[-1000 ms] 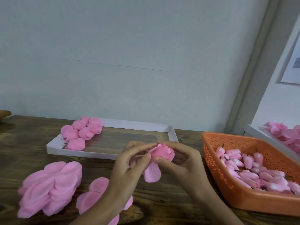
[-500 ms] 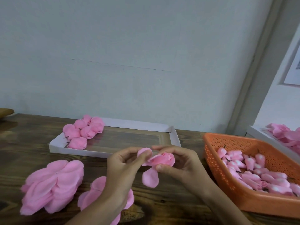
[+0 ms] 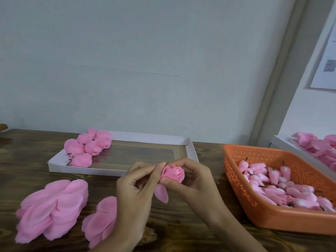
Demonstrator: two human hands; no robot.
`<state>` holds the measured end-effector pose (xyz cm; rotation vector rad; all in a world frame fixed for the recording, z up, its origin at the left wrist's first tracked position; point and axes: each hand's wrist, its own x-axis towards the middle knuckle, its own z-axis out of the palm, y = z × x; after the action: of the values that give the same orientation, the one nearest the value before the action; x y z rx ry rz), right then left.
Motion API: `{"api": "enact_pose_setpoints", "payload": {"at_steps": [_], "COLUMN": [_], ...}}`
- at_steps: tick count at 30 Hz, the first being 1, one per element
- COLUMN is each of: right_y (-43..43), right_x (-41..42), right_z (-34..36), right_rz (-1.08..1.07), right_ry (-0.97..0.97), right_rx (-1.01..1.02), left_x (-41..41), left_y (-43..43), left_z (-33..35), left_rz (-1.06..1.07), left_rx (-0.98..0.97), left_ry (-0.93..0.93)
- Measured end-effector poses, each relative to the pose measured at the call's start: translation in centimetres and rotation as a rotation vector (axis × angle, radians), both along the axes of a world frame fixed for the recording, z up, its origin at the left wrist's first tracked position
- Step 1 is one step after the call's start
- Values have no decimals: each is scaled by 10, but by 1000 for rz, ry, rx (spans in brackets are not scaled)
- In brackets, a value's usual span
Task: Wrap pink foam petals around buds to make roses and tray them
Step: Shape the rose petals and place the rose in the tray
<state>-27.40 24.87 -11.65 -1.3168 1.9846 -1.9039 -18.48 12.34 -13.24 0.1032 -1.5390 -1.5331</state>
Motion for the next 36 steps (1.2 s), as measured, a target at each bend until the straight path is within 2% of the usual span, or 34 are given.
{"api": "enact_pose_setpoints", "payload": {"at_steps": [3,9,13,16,18,21,26,28,31,33,35,36], "right_y": [0,2,-7,-9,-10,-12,-14,-15,-17,-17,-15,-14], "right_x": [1,4,16,19,22,31,41,43,44,41,38,37], "right_z": [2,6,-1,-3,-5,-6,-5,-6,-11,-14,-14,-13], "right_rz": [57,182,270,158,72,-88,-244,-333,-465,-522,-481,-433], "right_ry": [-38,-101,-54,38,147,237,229,336,549,614,571,490], "right_rx": [-16,35,104,190,240,256,188,169,140,167,194,188], "left_x": [4,2,1,1,1,1,0,0,0,-5,-11,-12], "left_y": [0,-9,-5,3,2,-2,0,0,0,-2,-9,-15], "left_z": [3,14,10,9,6,1,4,4,5,0,-4,-6], "left_rz": [-10,-107,-265,-428,-455,-380,-509,-522,-499,-417,-310,-273], "left_rx": [-34,364,387,432,416,408,500,553,595,665,702,720], "left_ry": [10,-50,-158,-270,-298,-243,-191,-153,-151,-176,-201,-204]}}
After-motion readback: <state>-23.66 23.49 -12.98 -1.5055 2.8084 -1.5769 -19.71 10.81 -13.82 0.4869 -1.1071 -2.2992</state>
